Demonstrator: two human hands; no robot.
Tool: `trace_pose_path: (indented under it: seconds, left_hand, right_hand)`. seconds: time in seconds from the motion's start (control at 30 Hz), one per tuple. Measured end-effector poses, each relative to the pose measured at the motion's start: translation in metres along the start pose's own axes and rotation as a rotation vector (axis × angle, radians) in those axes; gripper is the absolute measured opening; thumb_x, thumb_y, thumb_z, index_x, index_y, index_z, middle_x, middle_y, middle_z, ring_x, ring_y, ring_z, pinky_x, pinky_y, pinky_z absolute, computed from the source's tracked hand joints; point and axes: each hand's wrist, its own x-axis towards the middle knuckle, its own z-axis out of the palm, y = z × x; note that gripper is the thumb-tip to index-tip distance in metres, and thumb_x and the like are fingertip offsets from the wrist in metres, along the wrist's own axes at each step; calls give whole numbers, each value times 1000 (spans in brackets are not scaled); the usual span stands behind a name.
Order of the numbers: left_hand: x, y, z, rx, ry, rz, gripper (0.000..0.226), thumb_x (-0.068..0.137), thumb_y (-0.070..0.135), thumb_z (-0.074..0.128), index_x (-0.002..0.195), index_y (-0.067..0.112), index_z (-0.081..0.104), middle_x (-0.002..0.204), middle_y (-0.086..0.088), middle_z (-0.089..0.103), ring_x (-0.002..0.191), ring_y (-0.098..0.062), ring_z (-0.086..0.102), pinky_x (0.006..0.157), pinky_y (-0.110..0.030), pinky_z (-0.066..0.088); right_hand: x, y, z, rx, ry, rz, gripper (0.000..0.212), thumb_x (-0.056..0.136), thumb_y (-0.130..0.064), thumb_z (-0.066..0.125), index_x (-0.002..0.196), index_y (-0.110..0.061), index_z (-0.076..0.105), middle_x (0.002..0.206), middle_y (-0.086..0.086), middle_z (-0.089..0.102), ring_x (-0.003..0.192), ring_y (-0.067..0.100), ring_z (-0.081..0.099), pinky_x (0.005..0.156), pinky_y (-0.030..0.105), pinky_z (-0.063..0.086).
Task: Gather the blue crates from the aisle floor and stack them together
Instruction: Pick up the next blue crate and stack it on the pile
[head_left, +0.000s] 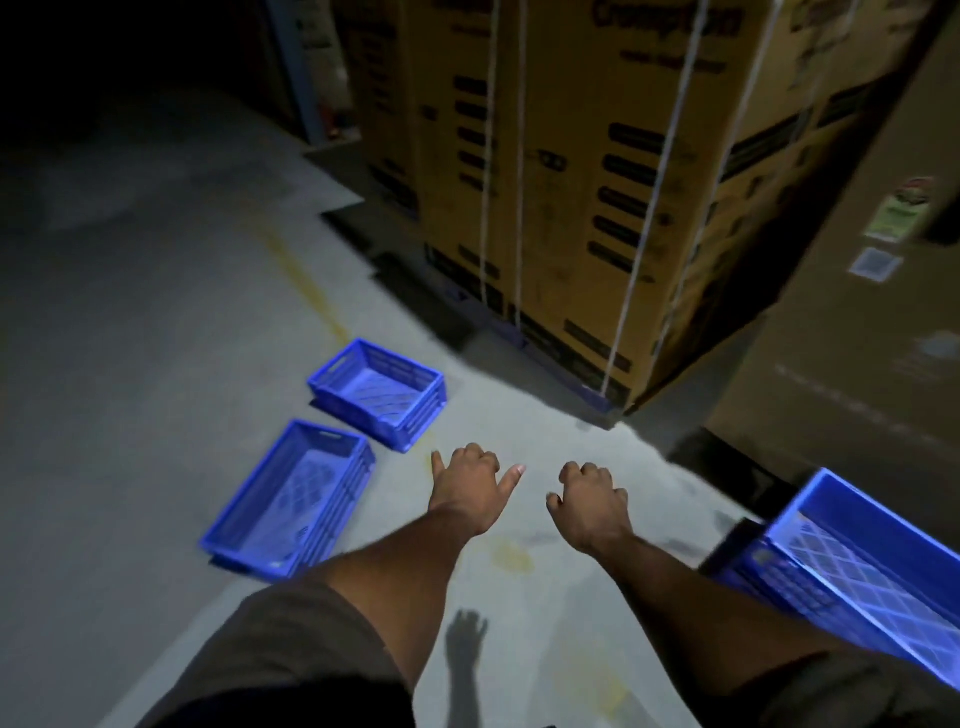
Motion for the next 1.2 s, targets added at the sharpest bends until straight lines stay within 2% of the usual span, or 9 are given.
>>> trace_pose_path:
  seconds: [0.27, 0.5, 0.67, 0.73, 0.87, 0.93, 0.97, 1.07, 1.2]
  left_hand:
    - [-59, -185, -23, -74, 66, -314, 61, 96, 63, 26, 122, 21, 62, 134, -3, 54, 132, -21, 43, 119, -54, 13]
    - [-85, -295, -24, -140, 121, -529, 54, 96, 62, 30, 112, 25, 65, 124, -1, 58, 125, -20, 50, 115, -53, 19]
    - [-86, -378, -26, -131, 143, -639, 52, 96, 61, 32, 108, 24, 67, 118, 1, 60, 119, -21, 53, 110, -47, 29]
    - [-83, -416, -29, -132, 136, -661, 57, 94, 64, 28, 107, 24, 66, 117, 0, 61, 117, -21, 53, 106, -43, 32]
    - [-82, -490, -47, -178, 141, -707, 85, 76, 77, 5, 104, 25, 66, 113, -3, 62, 112, -25, 56, 99, -39, 38]
    - [-75, -527, -66, -212, 144, -728, 92, 74, 83, 5, 106, 23, 66, 112, -6, 61, 112, -28, 55, 97, -37, 41]
    - [-67, -544, -78, -230, 139, -750, 87, 76, 82, 11, 108, 22, 65, 114, -6, 60, 114, -27, 53, 98, -35, 41]
    - [-41, -588, -105, -257, 135, -748, 52, 94, 62, 37, 114, 21, 63, 120, -5, 57, 121, -23, 48, 100, -31, 39]
    - [-25, -633, -122, -273, 158, -706, 40, 96, 54, 43, 110, 22, 64, 115, -4, 60, 116, -22, 52, 95, -31, 42]
  right_hand:
    - [-4, -170, 47, -56, -106, -262, 42, 93, -40, 45, 128, -18, 48, 129, 8, 50, 125, 27, 42, 99, 45, 39]
    - [10, -280, 81, -150, -199, -433, 43, 93, -41, 46, 129, -17, 47, 132, 8, 49, 126, 27, 41, 100, 45, 39]
    - [42, -357, 117, -209, -263, -532, 46, 94, -41, 45, 133, -17, 44, 134, 8, 47, 128, 26, 40, 100, 45, 39]
    - [61, -391, 134, -233, -289, -561, 48, 94, -42, 44, 136, -17, 42, 136, 8, 46, 129, 26, 39, 100, 45, 39]
    - [92, -460, 157, -251, -366, -586, 50, 96, -43, 44, 138, -16, 39, 140, 9, 42, 132, 28, 38, 101, 44, 38]
    - [104, -497, 166, -254, -396, -603, 51, 96, -43, 44, 138, -15, 39, 140, 10, 43, 132, 29, 37, 102, 45, 39]
    - [111, -517, 170, -262, -401, -622, 51, 95, -43, 44, 138, -15, 39, 140, 11, 43, 133, 30, 37, 103, 46, 39]
    - [129, -570, 179, -283, -422, -657, 54, 95, -44, 44, 140, -13, 38, 142, 12, 41, 134, 31, 36, 105, 48, 37]
    - [142, -629, 190, -289, -442, -661, 57, 96, -44, 44, 143, -14, 35, 145, 12, 39, 135, 32, 34, 106, 47, 36]
